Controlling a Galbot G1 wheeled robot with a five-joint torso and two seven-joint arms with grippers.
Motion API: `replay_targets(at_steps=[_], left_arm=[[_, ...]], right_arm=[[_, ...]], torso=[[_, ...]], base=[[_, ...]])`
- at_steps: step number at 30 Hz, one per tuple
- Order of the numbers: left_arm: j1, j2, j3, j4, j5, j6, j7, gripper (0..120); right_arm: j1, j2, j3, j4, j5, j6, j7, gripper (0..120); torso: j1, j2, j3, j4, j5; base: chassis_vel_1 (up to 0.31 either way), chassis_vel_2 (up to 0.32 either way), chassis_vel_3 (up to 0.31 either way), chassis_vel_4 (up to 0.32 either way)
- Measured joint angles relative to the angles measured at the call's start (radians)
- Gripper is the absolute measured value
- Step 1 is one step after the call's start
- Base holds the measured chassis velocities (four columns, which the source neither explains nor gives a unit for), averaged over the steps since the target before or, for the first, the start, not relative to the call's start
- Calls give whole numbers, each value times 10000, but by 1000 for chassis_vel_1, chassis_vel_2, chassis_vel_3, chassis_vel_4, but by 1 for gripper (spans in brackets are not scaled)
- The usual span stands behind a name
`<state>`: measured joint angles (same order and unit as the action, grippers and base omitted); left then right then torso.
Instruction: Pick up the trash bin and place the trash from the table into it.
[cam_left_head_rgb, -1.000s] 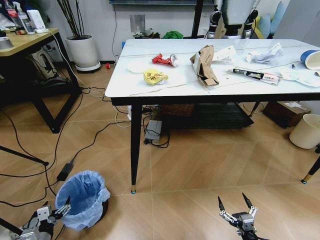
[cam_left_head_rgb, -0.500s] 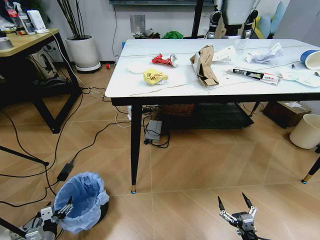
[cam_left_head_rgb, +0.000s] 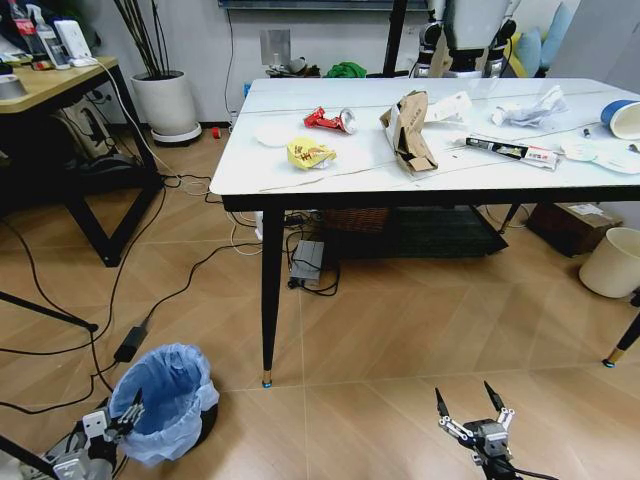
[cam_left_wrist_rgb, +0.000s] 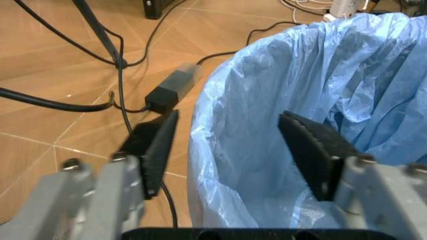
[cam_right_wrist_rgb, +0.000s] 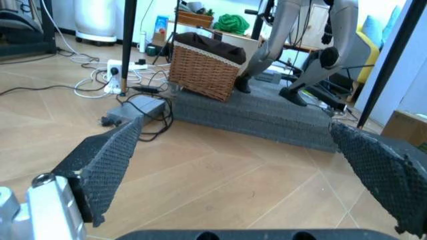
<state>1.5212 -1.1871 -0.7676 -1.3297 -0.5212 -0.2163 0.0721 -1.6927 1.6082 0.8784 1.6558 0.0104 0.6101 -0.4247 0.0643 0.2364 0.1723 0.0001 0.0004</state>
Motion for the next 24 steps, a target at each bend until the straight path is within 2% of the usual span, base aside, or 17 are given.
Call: replay_targets(at_steps=[1, 7, 9, 13, 15, 17, 20, 24], left_arm=[[0, 0, 0, 0, 0, 0, 0, 62], [-1, 16, 17, 3, -73, 75, 46, 35], [-2, 22, 17, 3, -82, 82, 53, 32], [-1, 29, 22, 8, -159, 157, 63, 14], [1, 28, 29, 5, -166, 167, 71, 12], [20, 27, 31, -39, -187, 199, 90, 3], [58, 26, 32, -96, -201, 215, 100, 0], [129, 26, 16, -152, -201, 227, 109, 0]], right_arm=[[0, 0, 0, 0, 0, 0, 0, 100], [-10, 0, 9, 43, 11, -24, 6, 100], [-13, 0, 11, 54, 15, -28, 7, 100], [-14, 0, 13, 74, 38, -55, 11, 100], [-12, 0, 15, 81, 43, -62, 11, 100], [-7, 0, 16, 127, 59, -102, 15, 100], [-12, -1, 18, 169, 71, -126, 18, 100], [-21, 0, 19, 183, 83, -131, 20, 100]], torso=[[0, 0, 0, 0, 0], [0, 1, 0, 0, 1], [0, 1, 0, 0, 1], [0, 1, 2, 0, -6], [0, 1, 2, 0, -9], [0, 1, 2, -2, -3], [0, 1, 2, -5, -15], [0, 1, 2, -3, -7]], base=[[0, 0, 0, 0], [0, 0, 0, 0], [0, 0, 0, 0], [0, 0, 0, 0], [0, 0, 0, 0], [0, 0, 0, 0], [0, 0, 0, 0], [0, 0, 0, 0]])
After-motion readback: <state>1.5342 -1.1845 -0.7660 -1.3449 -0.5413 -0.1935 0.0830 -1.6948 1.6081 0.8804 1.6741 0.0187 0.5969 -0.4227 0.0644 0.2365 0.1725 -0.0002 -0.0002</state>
